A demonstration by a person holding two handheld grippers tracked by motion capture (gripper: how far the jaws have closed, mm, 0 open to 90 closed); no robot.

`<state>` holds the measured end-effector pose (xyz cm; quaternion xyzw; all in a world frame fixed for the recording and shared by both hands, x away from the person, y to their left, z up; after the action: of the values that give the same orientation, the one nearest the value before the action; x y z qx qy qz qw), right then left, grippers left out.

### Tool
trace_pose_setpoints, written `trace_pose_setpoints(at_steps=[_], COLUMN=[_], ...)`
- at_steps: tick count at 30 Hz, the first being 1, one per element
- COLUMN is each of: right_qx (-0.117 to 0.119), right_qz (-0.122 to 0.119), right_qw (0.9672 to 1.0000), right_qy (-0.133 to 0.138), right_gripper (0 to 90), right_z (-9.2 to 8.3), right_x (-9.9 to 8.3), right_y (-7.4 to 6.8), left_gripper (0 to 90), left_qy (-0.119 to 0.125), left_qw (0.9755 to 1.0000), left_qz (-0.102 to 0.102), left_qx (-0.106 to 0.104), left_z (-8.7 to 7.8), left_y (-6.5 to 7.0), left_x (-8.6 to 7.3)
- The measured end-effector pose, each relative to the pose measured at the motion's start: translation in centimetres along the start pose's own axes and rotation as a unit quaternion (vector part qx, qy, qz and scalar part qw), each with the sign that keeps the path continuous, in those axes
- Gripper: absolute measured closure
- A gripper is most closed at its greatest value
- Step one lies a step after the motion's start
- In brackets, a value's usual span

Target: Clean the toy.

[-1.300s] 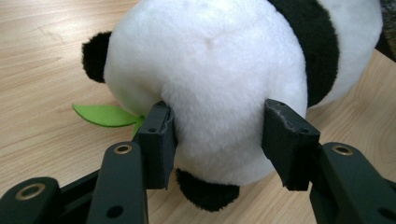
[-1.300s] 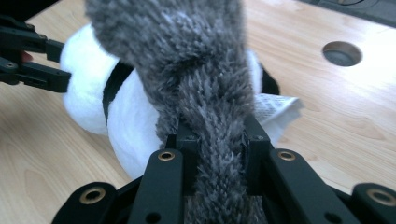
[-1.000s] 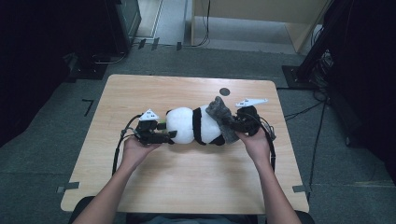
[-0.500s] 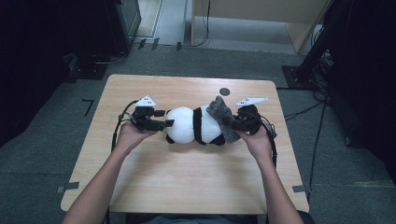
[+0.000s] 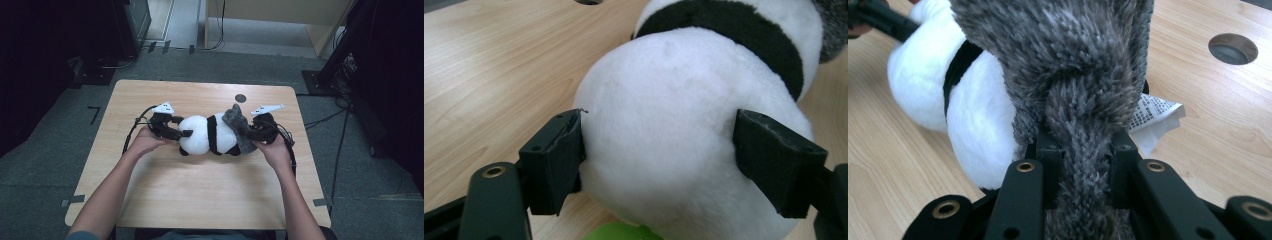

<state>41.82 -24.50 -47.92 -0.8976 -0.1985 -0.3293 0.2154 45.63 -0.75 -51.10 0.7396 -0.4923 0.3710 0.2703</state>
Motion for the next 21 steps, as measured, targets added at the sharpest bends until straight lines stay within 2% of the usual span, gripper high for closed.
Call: trace_pose_setpoints(at_steps=[3,5,6,8,10,12,13,14,17,19,21], right_qx=[0.007,0.008,0.008,0.004,-0.012,-0.011,-0.011,-0.012,-0.008,-0.007,-0.008], right_qz=[-0.002,-0.008,-0.011,-0.017,-0.021,-0.016,-0.014,-0.013,-0.003,0.005,0.017], right_qw=[0.9999,0.9998,0.9996,0.9993,0.9989,0.9988,0.9988,0.9987,0.9987,0.9987,0.9986], right_qy=[0.009,0.018,0.023,0.033,0.04,0.045,0.046,0.048,0.051,0.05,0.05], right_gripper=[75.2,75.2,75.2,75.2,75.3,75.4,75.5,75.5,75.4,75.5,75.7], right_z=[0.3,0.6,0.7,1.0,1.3,1.4,1.4,1.4,1.0,0.4,-0.5], right_x=[0.3,0.5,0.7,0.9,1.1,1.2,1.2,1.2,1.4,1.5,1.7], right_y=[0.1,0.2,0.1,0.1,0.1,0.2,0.2,0.3,0.4,0.5,0.5], left_gripper=[16.0,8.6,3.3,0.0,0.0,0.0,4.1,12.0,27.1,36.1,39.5], left_qy=[-0.011,-0.009,-0.008,-0.001,0.0,-0.005,-0.006,-0.009,-0.023,-0.032,-0.034], left_qw=[0.9997,0.9989,0.9987,0.9982,0.9983,0.9984,0.9978,0.9976,0.997,0.9967,0.9967], left_qz=[0.019,0.042,0.046,0.039,0.03,0.029,0.031,0.038,0.046,0.036,0.033], left_qx=[-0.009,-0.016,-0.022,-0.046,-0.049,-0.049,-0.058,-0.057,-0.058,-0.065,-0.066], left_z=[0.2,0.8,1.2,1.8,1.9,1.8,1.6,1.4,0.9,0.5,0.4], left_y=[0.7,1.2,1.3,1.7,1.6,1.8,2.1,2.2,2.7,3.1,3.2], left_x=[-0.2,-0.4,-0.5,-0.7,-0.7,-0.7,-0.7,-0.6,-0.6,-0.4,-0.4])
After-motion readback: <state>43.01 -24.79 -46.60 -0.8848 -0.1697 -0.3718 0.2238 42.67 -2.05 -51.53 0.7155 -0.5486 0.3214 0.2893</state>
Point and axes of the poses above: each handheld gripper's, and its own axes: z roughly forward along the jaws, x roughly out of its top, y roughly to its right, the point moved 9 cm from there along z, roughly forward along the jaws, and after that the axes turned 10 degrees about z, right-handed, at the moved point
